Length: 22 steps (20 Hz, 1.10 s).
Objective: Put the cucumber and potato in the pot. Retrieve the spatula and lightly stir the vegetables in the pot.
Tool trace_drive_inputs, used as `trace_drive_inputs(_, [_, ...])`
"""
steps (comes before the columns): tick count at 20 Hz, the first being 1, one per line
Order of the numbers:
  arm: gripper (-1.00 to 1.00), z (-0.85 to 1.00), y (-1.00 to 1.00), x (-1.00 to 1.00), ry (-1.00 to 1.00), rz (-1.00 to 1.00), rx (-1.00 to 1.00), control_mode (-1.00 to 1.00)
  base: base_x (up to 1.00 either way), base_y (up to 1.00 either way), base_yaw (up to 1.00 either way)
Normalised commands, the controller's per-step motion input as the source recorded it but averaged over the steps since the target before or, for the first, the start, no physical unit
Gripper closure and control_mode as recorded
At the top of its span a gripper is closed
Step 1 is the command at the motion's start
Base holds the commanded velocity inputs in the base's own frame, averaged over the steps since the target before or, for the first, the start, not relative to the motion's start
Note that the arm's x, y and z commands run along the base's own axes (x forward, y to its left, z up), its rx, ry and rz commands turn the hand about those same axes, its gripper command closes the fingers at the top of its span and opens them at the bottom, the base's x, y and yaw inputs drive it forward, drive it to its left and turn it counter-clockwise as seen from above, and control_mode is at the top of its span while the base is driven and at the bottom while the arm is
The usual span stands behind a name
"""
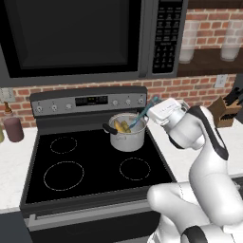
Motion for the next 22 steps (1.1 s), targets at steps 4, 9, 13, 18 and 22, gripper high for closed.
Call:
trace_drive_inputs(4, [1.0, -0.06, 0.0, 0.19, 0.0, 0.0, 0.0, -1.0, 0.0, 0.0, 0.0])
trace_drive_inputs(9, [1.0, -0.07, 0.0, 0.29, 0.0, 0.0, 0.0, -1.0, 0.0, 0.0, 0.0])
trace_drive_inputs(13, [1.0, -0.1, 0.0, 0.18, 0.0, 0.0, 0.0, -1.0, 0.0, 0.0, 0.0])
trace_drive_inputs(18, [1.0, -0.16, 0.0, 0.16, 0.0, 0.0, 0.0, -1.0, 0.0, 0.0, 0.0])
trace_drive_inputs(22, [1.0, -0.15, 0.0, 0.2, 0.0, 0.0, 0.0, -1.0, 0.0, 0.0, 0.0])
